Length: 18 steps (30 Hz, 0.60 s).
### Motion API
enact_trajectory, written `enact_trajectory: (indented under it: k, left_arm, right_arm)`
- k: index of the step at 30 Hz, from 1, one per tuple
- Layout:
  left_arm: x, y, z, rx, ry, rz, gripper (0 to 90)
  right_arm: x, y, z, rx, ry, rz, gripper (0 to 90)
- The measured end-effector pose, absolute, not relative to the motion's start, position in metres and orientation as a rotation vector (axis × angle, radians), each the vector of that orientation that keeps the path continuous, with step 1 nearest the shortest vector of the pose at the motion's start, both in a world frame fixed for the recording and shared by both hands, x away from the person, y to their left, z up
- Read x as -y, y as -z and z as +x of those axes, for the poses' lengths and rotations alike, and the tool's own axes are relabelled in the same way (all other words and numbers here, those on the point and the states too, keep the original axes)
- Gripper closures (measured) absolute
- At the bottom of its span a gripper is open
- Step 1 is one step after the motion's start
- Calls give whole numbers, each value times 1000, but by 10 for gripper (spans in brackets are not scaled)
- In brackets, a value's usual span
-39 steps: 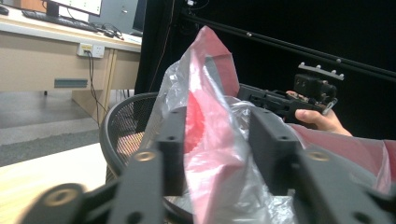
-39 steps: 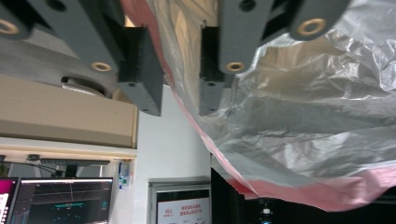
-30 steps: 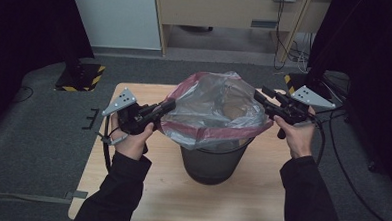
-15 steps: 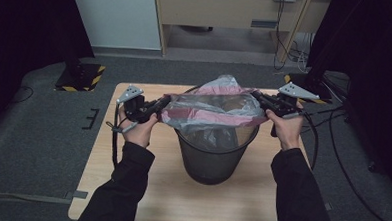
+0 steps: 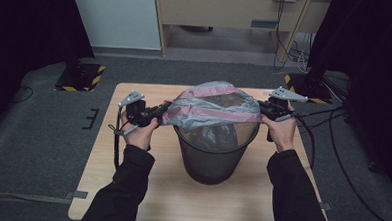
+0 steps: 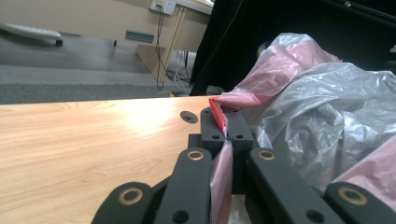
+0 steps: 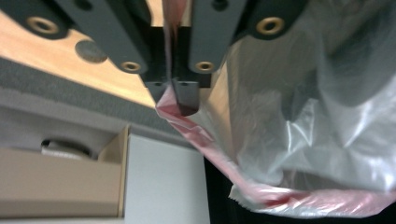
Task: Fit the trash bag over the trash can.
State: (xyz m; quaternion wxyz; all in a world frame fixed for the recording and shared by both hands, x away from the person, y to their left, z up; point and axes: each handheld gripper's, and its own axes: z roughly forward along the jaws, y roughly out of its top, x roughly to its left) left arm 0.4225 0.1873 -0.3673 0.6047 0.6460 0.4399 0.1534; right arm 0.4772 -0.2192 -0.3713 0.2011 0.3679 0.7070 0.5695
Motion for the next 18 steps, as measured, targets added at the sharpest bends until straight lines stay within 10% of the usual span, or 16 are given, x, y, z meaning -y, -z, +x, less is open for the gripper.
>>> enact_trajectory:
  k: [5,18]
  left_arm:
    - [-200,365,422,-959,-394,1392,685]
    - [-200,354,425,-835,-487,1370,525]
  right_arm:
    - [230,364,477,-1863,-1680,978,752]
    - [226,359,485,-1770,-1754,943,691]
